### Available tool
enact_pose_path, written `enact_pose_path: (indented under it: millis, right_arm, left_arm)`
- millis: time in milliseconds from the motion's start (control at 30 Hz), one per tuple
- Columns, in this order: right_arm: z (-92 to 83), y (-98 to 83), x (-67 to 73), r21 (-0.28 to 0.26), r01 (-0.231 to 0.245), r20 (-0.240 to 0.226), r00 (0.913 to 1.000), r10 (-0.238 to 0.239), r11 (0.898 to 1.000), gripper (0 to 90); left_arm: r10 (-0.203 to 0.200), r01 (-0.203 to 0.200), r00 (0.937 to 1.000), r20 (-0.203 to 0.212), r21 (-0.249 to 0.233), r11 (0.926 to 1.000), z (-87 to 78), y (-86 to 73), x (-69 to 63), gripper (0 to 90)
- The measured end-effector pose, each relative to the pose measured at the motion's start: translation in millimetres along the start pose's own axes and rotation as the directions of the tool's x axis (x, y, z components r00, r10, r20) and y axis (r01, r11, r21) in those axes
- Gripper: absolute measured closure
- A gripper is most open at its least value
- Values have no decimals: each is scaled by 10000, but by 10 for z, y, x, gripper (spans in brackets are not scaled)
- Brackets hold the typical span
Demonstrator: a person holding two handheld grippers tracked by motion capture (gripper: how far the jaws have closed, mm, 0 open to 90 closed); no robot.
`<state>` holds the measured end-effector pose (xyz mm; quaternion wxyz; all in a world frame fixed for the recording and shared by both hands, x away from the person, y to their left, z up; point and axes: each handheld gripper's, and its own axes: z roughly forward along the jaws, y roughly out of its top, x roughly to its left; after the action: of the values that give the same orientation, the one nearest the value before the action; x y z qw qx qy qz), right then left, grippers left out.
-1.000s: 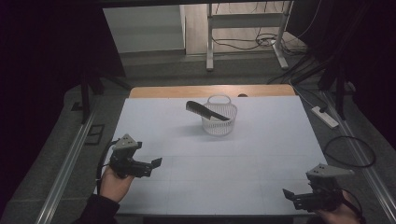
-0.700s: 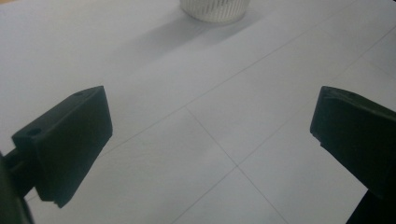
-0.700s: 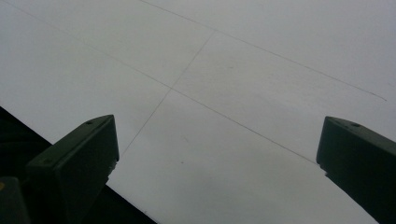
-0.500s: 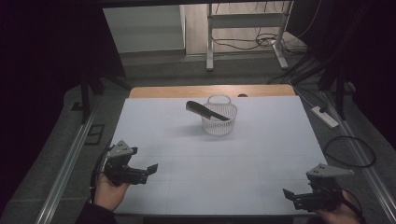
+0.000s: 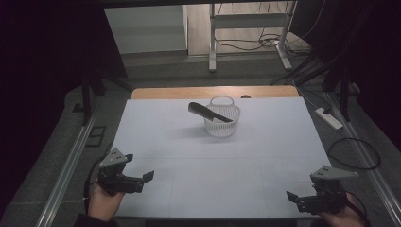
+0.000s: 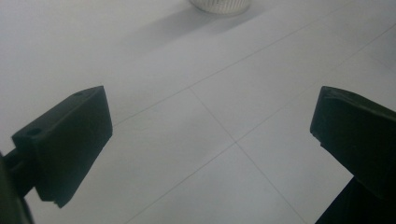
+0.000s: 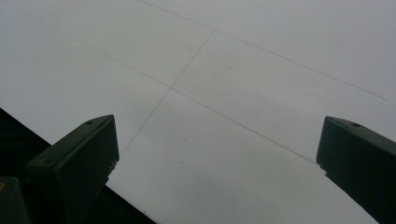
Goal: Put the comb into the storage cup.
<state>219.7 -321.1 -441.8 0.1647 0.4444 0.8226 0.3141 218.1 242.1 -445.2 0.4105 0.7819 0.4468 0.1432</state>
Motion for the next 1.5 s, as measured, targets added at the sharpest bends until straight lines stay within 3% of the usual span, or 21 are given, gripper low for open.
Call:
enact_pose_path:
  millis: [567, 1267, 1500]
  right_arm:
    - [-1, 0, -4, -15, -30, 49, 10000, 30, 10000, 0]
    - [-2, 1, -3, 3, -63, 166, 9998, 63, 10000, 0]
    - [-1, 2, -1, 7, -81, 196, 9998, 80, 10000, 0]
  left_arm:
    - [-290, 291, 9993, -252, 17, 9996, -195, -214, -19, 0]
    - [-134, 193, 9921, -1246, 458, 9988, -303, -413, -92, 0]
    - [-139, 222, 9904, -1374, 590, 9980, -326, -439, -94, 0]
